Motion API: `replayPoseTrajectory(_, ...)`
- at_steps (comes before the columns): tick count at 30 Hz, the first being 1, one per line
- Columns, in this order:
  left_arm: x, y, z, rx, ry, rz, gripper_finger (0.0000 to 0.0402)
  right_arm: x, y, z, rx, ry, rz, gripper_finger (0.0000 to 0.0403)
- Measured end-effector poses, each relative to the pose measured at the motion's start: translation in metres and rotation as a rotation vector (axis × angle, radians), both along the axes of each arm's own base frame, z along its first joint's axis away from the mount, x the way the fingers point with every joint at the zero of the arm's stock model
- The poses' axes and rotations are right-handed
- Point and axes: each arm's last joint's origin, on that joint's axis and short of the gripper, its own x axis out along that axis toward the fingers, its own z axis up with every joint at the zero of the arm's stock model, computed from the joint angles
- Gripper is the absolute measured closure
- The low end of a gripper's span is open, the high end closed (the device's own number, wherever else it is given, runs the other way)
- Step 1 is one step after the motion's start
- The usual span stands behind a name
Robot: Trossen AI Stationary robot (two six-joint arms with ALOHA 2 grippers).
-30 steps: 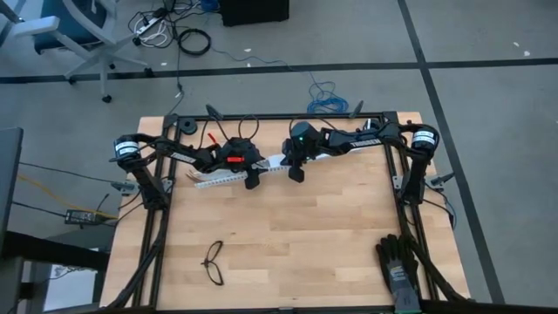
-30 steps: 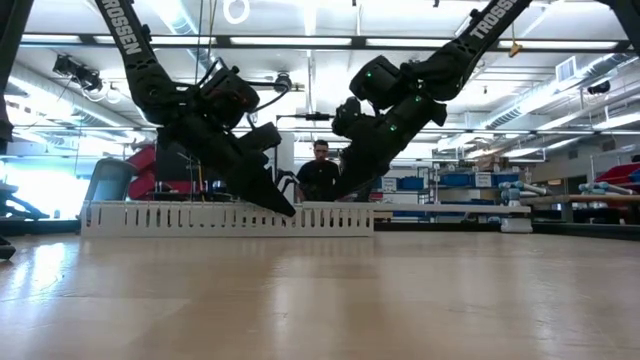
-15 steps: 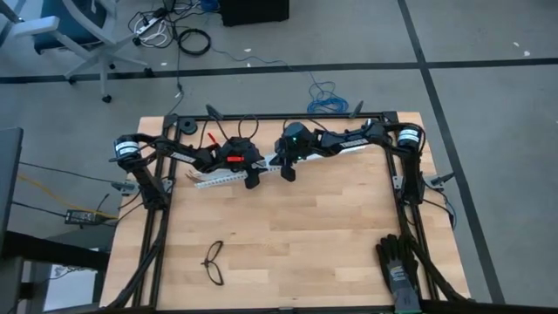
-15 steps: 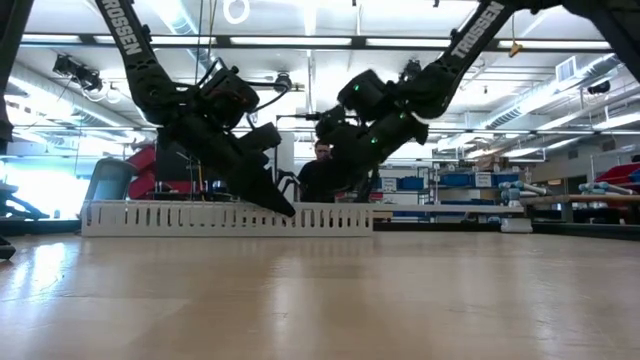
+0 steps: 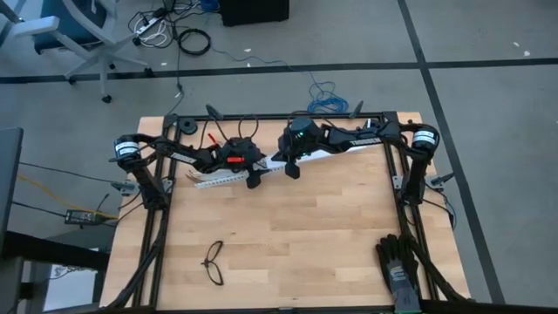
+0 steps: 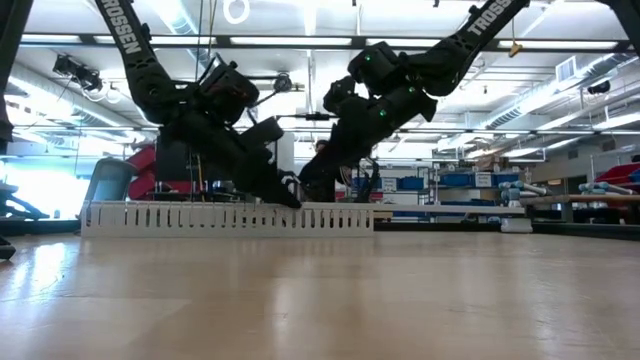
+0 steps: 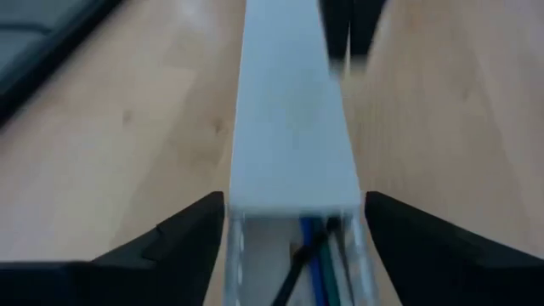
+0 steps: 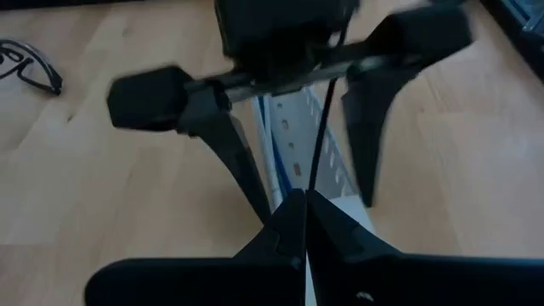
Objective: Ziptie cables
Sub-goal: Close the white cable duct lid
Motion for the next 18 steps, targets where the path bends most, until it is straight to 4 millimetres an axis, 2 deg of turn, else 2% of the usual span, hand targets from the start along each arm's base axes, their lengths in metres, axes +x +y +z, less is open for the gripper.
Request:
replayPoseTrajectory(6,0.002,-0.001,0.003,-0.079,-0.061,-0.005,0.0074,-0.001,0.0,-0.001,0.011,0.009,-0.003,0.0403)
replayPoseTrajectory(12,-0.002,-0.004,0.005,-0.139,-0.019,-0.056,0.0071,-0.001,0.001,-0.001,0.026,0.014,-0.01,0.0403)
replayPoseTrajectory(18,-0.009,-0.007,0.02,-0.113,-0.025,-0.072,0.0071,-0.001,0.001,0.0,0.03,0.014,-0.011,0.0403)
